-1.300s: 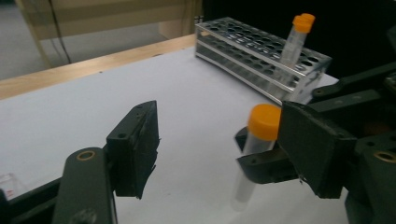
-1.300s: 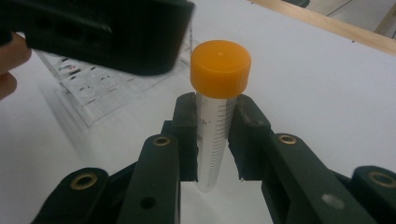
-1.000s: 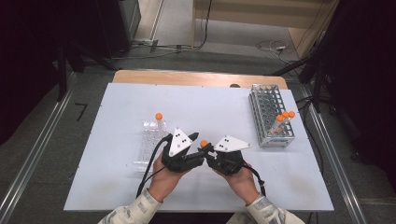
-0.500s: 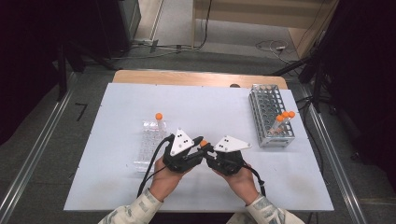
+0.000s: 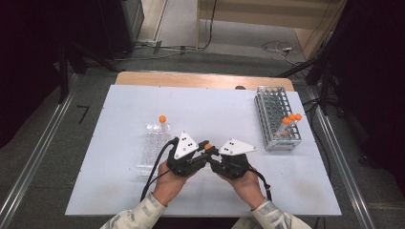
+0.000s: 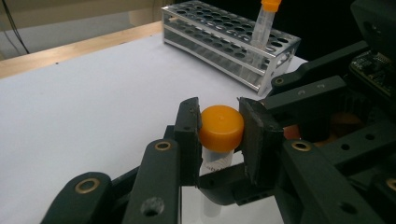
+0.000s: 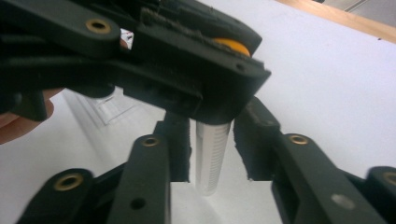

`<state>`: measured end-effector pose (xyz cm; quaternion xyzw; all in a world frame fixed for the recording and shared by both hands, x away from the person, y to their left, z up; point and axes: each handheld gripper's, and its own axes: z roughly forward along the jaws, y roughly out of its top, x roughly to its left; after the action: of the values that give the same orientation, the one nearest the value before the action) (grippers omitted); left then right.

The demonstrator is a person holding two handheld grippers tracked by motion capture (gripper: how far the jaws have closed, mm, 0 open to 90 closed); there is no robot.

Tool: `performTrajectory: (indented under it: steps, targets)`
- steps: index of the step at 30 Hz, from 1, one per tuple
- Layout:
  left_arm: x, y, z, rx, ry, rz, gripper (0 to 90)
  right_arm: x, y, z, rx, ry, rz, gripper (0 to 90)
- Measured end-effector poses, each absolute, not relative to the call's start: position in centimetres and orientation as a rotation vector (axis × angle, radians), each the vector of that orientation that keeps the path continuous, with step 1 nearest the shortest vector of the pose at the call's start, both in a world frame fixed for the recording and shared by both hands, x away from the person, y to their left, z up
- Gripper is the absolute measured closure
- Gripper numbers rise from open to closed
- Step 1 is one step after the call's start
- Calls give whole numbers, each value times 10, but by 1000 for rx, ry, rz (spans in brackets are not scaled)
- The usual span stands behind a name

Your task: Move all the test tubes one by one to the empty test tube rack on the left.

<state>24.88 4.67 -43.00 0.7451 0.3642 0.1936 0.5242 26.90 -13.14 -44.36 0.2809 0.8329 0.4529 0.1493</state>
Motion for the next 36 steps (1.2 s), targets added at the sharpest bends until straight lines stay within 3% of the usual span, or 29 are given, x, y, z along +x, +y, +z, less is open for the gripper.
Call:
performTrajectory:
  steps: [6,9,28,36]
  targets:
    - [251,58,-424,1746,895,469,701,271,-133,-444,841,2395,1295,347]
    - [253,65,-420,1730,907,470,701,273,-135,-444,868,2399,1284,291]
    - [265,141,-384,1530,1068,613,701,279,-153,-445,929,2376,1259,267]
    - [271,159,-385,1510,1139,673,701,278,-153,-446,931,2379,1253,267]
